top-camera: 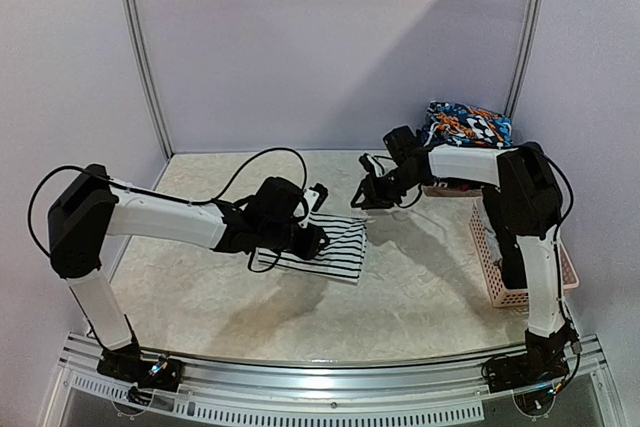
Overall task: Fold and stack the mixed laundry pile
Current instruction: Adjust the square-folded tank top at the center of the board.
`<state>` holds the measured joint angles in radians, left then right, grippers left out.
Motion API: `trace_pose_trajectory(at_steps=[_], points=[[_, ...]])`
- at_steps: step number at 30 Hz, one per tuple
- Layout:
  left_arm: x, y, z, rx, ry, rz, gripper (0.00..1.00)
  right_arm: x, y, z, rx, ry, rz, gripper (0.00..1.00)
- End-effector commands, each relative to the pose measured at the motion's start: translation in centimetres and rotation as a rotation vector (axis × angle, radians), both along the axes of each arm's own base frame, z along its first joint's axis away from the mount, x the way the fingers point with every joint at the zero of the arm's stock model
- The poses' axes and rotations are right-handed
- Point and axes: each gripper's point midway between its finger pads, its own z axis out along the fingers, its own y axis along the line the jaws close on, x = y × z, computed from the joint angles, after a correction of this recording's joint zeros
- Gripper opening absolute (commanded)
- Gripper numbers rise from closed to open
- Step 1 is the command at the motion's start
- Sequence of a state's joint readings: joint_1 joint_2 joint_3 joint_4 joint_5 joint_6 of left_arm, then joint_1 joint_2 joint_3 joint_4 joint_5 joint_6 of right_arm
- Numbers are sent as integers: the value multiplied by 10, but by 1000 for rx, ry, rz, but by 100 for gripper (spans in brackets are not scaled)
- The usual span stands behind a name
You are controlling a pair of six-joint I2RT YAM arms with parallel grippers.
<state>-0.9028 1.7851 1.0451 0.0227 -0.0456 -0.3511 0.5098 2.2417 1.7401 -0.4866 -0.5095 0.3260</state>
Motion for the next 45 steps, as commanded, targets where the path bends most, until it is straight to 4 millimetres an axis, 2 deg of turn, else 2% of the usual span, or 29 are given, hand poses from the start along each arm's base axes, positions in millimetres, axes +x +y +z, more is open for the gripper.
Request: trace_pose_trajectory(at_steps=[1, 9, 13, 21, 28, 39, 45], points=[[-2, 23, 9, 84, -40, 57, 36, -14, 8, 47, 6, -90, 37, 37], [17, 47, 26, 132, -93, 125, 37, -42, 12, 69, 23, -134, 55, 38], [31, 56, 34, 134, -113, 152, 37, -55, 13, 66, 23, -128, 59, 38], [66, 81, 32, 131, -101, 220, 37, -72, 15, 56, 31, -106, 63, 38], [91, 90, 26, 125, -84, 240, 36, -81, 20, 42, 30, -77, 71, 38], [128, 93, 5, 119, -44, 246, 35, -90, 27, 23, 18, -39, 86, 37], [136, 87, -11, 107, -7, 216, 33, -105, 32, 12, 9, -19, 109, 37]])
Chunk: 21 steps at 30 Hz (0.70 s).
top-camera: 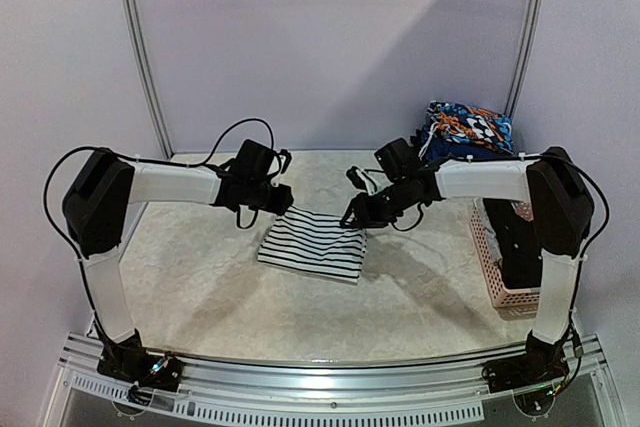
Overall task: Fold and stack the mixed laundry pile
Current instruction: Adjust the square-folded tank top at the center of the board.
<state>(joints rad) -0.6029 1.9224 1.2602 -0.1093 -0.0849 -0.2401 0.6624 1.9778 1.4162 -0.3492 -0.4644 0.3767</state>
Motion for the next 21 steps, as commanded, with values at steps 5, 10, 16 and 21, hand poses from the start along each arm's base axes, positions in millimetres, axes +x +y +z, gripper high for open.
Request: trace_pose_trajectory(at_steps=[5, 10, 16, 21], points=[[10, -15, -17, -47, 49, -74, 33, -23, 4, -29, -19, 61, 23, 37], [14, -19, -31, -54, 76, -85, 32, -37, 3, -43, -17, 92, 40, 37], [22, -14, -48, -60, 104, -69, 32, -47, -1, -58, -32, 123, 48, 36], [28, -8, -57, -58, 117, -54, 31, -54, -7, -72, -60, 153, 54, 36]])
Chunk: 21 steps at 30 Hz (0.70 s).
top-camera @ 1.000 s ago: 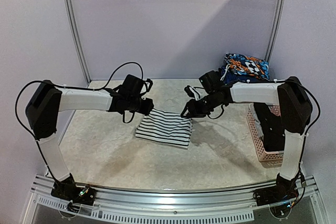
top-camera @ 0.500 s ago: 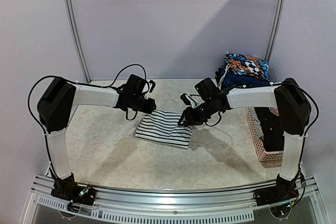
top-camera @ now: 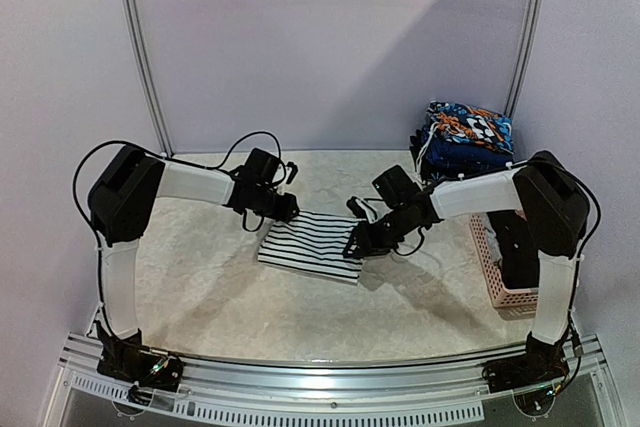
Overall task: Fold and stack the mixed laundry pile
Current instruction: Adjust the square-folded tank top at the center of the board.
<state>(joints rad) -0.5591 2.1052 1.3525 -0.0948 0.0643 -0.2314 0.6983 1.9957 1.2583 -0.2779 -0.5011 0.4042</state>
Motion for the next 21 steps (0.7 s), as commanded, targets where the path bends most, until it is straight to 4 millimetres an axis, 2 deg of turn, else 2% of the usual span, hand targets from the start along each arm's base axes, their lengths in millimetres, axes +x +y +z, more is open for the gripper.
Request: trace_pose_trajectory(at_steps=[1, 13, 21], points=[[14, 6, -5, -13, 3, 16, 31, -12, -3, -21, -27, 42, 17, 36], [28, 15, -17, -39, 37, 37, 31, -27, -20, -45, -88, 90, 0, 36], [35, 19, -23, -56, 56, 48, 31, -34, -31, -48, -123, 97, -14, 36]])
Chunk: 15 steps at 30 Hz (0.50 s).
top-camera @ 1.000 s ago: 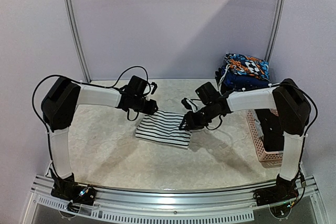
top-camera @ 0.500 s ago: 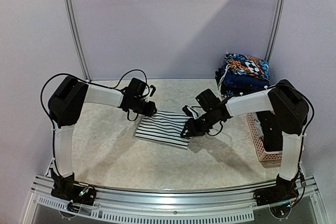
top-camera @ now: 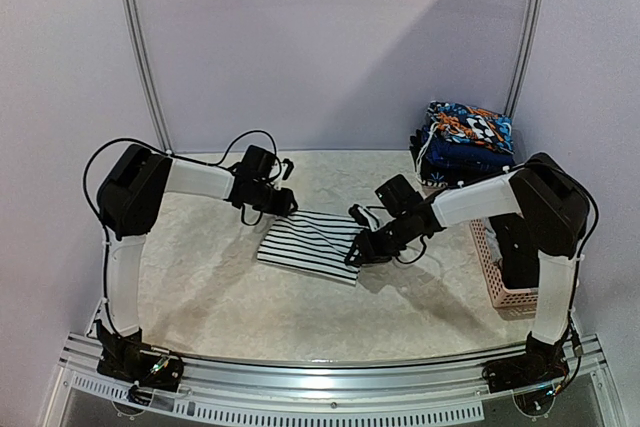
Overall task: Fold and stack the mixed laundry pile
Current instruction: Adjust the square-folded tank top at the center of the board.
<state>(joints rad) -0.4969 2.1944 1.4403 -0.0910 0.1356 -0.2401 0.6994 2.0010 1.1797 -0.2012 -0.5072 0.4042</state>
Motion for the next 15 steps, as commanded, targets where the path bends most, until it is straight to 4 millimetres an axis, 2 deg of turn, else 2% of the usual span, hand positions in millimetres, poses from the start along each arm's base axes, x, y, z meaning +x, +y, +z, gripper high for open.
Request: trace_pose_trajectory(at_steps=[1, 9, 15], points=[[7, 10, -11, -5, 29, 26, 31, -26, -27, -29, -126, 89, -20, 36], [13, 14, -6, -19, 20, 33, 31, -33, -36, -15, -145, 71, -33, 36], [14, 13, 12, -36, -5, 32, 32, -37, -42, 2, -151, 34, -33, 37]])
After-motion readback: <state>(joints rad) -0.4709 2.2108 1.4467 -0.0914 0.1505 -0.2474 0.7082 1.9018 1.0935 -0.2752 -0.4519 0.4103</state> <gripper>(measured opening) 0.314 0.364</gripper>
